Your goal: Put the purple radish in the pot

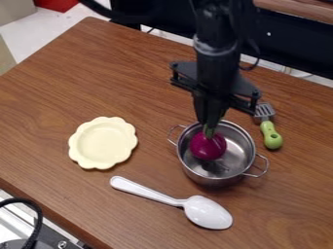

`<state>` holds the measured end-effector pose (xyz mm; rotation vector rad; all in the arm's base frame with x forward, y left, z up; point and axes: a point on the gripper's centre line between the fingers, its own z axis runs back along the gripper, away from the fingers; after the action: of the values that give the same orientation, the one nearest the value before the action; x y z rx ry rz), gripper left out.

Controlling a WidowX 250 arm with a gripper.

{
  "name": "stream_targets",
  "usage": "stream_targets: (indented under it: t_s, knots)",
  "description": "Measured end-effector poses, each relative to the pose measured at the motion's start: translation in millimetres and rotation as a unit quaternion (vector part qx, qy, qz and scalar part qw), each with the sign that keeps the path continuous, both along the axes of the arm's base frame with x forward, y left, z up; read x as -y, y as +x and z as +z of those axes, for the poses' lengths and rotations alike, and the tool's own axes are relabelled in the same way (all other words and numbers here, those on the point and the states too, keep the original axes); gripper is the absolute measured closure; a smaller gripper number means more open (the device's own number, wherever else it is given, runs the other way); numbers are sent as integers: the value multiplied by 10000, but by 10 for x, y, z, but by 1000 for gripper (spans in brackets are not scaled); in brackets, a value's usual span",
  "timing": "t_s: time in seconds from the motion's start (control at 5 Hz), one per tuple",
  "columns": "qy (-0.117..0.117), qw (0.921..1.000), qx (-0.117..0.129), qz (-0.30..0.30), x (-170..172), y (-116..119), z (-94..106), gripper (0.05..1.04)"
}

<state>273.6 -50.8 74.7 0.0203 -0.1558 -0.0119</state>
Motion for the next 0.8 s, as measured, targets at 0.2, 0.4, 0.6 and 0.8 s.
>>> stream_targets:
  t_s: [0.2,0.4,0.6,0.8]
  knots:
    - [16,10000,26,-30,-5,18,-11,952]
    - [1,9995,-314,-13,-35,72,-3,760]
    - [-14,9993,-367,-37,-45,60,-1,495]
    - [-60,9983,-572,-63,-58,29,29,181]
